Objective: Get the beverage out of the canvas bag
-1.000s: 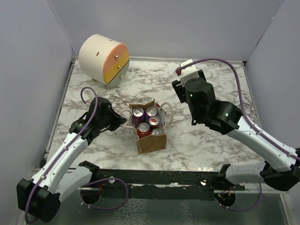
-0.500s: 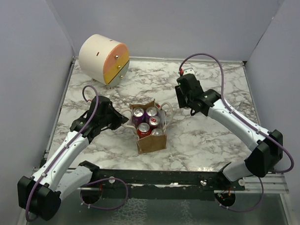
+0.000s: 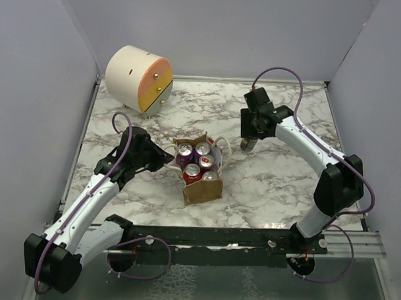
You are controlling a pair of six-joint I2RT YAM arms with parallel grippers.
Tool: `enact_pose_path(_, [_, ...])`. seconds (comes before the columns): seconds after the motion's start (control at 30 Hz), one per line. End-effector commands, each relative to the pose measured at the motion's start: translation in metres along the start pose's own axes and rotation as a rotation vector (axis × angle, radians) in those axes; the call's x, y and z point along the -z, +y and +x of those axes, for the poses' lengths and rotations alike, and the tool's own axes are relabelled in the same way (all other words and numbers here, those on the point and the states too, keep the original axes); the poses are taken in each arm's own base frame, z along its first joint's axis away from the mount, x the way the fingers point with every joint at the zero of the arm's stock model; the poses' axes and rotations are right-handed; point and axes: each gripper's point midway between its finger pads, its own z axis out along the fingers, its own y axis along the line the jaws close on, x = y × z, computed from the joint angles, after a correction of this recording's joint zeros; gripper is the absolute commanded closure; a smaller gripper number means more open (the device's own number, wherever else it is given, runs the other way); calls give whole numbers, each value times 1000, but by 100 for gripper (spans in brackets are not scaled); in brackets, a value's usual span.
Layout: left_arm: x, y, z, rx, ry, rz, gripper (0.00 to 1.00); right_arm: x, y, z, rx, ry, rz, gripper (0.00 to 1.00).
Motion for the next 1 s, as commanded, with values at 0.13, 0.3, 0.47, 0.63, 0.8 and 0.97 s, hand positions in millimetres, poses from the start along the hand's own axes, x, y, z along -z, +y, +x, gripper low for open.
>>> enact_pose_path(0.13, [-4,-7,4,-35,39,32,100,-6,-6,-30,-90,-27,4,98])
enact_pose_path(0.3, [-4,-5,7,-52,58,17,100,-19,-12,-27,-118,11,-1,98])
enact_pose_path(0.47, [-4,-4,8,-63,65,9,100,-27,-19,-23,-123,34,15,97])
enact_pose_path(0.63, [-6,-4,9,-71,77,5,100,-32,-22,-18,-133,56,12,94])
enact_pose_path(0.8, [-6,-4,8,-78,78,4,100,-33,-21,-18,-130,70,-3,74])
enact_pose_path(0.97, [-6,-5,8,-73,76,5,100,-29,-18,-24,-123,54,-24,42])
